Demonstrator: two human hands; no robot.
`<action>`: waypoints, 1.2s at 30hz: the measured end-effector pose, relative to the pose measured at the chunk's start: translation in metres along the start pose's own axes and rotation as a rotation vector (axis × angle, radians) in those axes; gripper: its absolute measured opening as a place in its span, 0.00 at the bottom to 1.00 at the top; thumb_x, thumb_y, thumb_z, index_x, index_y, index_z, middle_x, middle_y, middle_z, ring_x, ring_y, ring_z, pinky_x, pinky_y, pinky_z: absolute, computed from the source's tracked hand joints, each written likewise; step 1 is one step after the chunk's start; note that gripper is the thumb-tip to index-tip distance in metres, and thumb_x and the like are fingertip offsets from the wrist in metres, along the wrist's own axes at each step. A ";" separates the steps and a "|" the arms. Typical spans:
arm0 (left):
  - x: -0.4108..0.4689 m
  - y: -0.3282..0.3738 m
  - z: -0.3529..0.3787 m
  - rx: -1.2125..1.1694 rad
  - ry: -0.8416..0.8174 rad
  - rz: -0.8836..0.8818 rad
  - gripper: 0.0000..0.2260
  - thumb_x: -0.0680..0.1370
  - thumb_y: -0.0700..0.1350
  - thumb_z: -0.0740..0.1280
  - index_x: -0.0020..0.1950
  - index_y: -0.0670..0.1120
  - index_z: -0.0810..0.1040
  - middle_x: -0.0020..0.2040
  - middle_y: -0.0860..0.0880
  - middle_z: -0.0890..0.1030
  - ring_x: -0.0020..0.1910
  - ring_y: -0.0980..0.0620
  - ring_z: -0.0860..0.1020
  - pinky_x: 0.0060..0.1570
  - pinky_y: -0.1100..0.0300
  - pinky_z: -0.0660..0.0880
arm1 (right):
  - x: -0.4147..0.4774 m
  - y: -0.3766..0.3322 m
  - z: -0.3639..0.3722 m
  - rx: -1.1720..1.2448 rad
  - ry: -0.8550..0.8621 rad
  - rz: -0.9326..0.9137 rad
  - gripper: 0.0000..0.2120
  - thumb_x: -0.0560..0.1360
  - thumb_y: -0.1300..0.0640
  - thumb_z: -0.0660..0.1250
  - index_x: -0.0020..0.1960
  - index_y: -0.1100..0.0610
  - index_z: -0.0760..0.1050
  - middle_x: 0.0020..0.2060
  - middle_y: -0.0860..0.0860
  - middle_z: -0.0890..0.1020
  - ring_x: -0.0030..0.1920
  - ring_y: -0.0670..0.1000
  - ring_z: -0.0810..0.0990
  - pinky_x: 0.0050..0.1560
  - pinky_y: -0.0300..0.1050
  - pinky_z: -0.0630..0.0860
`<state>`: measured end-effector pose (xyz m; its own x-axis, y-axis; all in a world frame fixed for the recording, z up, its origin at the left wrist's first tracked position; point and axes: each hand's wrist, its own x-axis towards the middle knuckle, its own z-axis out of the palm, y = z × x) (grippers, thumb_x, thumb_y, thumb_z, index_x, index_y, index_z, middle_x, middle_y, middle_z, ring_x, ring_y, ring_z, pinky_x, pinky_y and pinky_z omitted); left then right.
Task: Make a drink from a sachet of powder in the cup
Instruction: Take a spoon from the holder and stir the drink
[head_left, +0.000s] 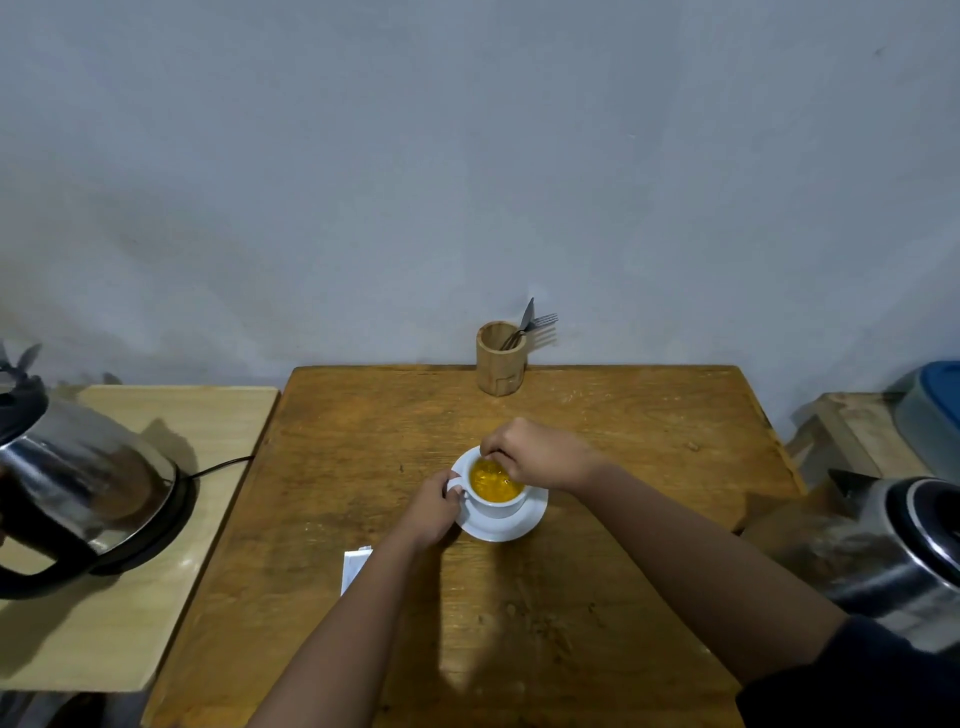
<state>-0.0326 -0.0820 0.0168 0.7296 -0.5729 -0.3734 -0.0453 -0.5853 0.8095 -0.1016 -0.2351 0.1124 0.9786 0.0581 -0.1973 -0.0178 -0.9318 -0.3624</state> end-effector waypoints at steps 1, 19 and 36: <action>0.000 0.001 -0.001 0.004 -0.007 -0.002 0.10 0.79 0.41 0.58 0.59 0.41 0.73 0.50 0.45 0.76 0.48 0.49 0.73 0.45 0.58 0.68 | -0.001 0.001 0.000 -0.015 -0.008 -0.008 0.12 0.78 0.61 0.59 0.57 0.59 0.78 0.53 0.57 0.82 0.51 0.56 0.79 0.51 0.54 0.77; -0.005 0.009 -0.004 0.051 -0.027 -0.005 0.12 0.80 0.40 0.56 0.62 0.44 0.73 0.54 0.46 0.76 0.52 0.49 0.73 0.52 0.58 0.69 | -0.023 0.003 -0.021 0.148 0.139 -0.166 0.07 0.73 0.60 0.64 0.44 0.61 0.79 0.38 0.56 0.83 0.38 0.53 0.80 0.38 0.54 0.79; -0.015 0.006 -0.002 0.032 0.094 0.008 0.15 0.78 0.41 0.61 0.65 0.42 0.74 0.63 0.43 0.78 0.61 0.45 0.75 0.61 0.52 0.72 | -0.031 0.034 -0.022 0.965 0.561 0.310 0.07 0.76 0.65 0.65 0.41 0.56 0.77 0.35 0.53 0.82 0.32 0.45 0.83 0.39 0.38 0.80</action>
<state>-0.0425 -0.0760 0.0281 0.7900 -0.5222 -0.3212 -0.0724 -0.5996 0.7970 -0.1274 -0.2767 0.1264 0.8540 -0.5172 -0.0556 -0.1855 -0.2030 -0.9614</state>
